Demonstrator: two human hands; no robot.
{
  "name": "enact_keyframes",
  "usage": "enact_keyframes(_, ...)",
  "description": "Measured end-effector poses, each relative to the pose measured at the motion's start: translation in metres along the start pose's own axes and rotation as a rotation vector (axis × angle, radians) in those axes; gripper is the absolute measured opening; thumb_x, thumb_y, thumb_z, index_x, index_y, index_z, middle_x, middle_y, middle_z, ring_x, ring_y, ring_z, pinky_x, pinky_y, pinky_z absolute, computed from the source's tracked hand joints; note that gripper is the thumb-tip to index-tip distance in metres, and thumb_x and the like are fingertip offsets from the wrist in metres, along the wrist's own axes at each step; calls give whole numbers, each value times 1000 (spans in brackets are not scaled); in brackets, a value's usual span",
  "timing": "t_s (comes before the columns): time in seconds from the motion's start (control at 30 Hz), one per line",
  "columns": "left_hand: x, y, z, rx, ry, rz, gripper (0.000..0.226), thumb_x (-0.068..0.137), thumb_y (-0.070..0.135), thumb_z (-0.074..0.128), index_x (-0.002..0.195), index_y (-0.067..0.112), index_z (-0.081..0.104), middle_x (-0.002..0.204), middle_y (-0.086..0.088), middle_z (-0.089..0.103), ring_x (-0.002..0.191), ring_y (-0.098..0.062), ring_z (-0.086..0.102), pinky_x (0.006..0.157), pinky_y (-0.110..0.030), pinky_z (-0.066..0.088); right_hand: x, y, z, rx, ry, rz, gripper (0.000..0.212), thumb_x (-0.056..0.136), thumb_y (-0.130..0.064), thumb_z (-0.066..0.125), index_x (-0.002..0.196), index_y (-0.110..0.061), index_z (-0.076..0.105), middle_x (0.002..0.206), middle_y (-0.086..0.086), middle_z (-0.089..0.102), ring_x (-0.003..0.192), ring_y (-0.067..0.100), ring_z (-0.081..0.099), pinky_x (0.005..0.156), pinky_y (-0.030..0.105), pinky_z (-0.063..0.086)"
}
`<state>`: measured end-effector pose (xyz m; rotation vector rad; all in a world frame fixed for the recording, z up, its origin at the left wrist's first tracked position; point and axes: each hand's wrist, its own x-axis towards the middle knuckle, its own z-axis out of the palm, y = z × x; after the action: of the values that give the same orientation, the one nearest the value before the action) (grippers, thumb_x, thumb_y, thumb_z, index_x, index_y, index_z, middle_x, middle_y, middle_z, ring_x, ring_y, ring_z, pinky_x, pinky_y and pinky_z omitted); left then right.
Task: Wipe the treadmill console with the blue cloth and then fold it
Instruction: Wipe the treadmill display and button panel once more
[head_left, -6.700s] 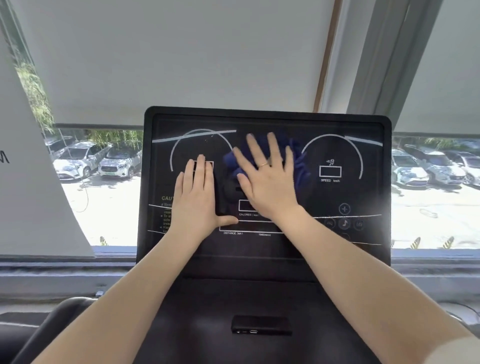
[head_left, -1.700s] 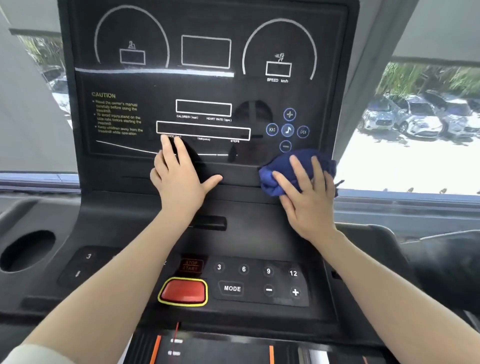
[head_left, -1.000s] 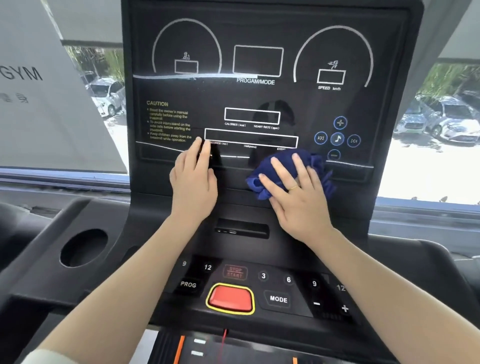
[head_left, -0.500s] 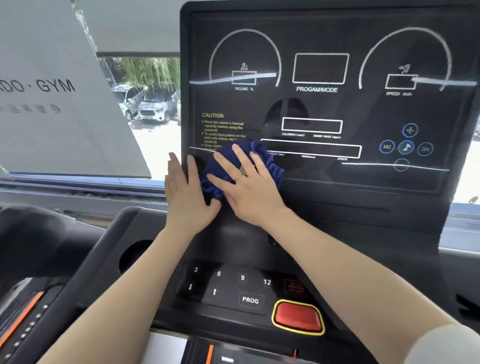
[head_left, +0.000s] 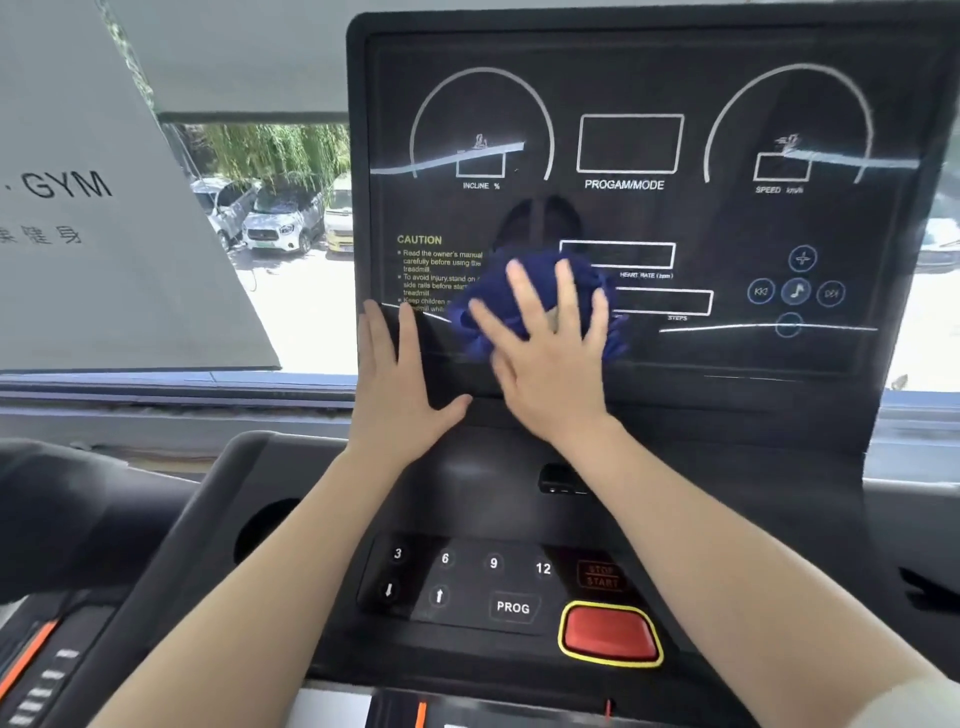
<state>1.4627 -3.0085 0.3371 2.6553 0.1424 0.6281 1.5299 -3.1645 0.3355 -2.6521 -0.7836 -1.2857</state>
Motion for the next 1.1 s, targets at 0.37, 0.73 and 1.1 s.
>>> enact_keyframes(0.37, -17, 50, 17, 63, 47, -77, 117, 71, 56, 68, 147, 11, -9, 152, -24, -16, 142, -35, -11, 114, -41, -4, -37, 78, -13, -96, 34, 8, 45, 89, -30, 49, 133, -36, 50, 149, 3, 37, 134, 40, 33, 106, 58, 23)
enact_keyframes(0.73, -24, 97, 57, 26, 41, -148, 119, 68, 70, 60, 148, 8, -2, 150, -30, -13, 141, -40, -8, 114, -44, 0, -65, 138, -33, -51, 24, 682, 52, 88, -30, 40, 140, -33, 41, 152, 13, 29, 133, 50, 26, 100, 64, 28)
enact_keyframes(1.1, -20, 108, 65, 99, 87, -230, 135, 52, 81, 59, 147, 7, -3, 151, -30, -11, 141, -39, -7, 115, -46, 3, -73, 158, -31, -22, -45, -232, 40, 90, -33, 47, 129, -33, 57, 146, 2, 42, 133, 37, 35, 104, 51, 29)
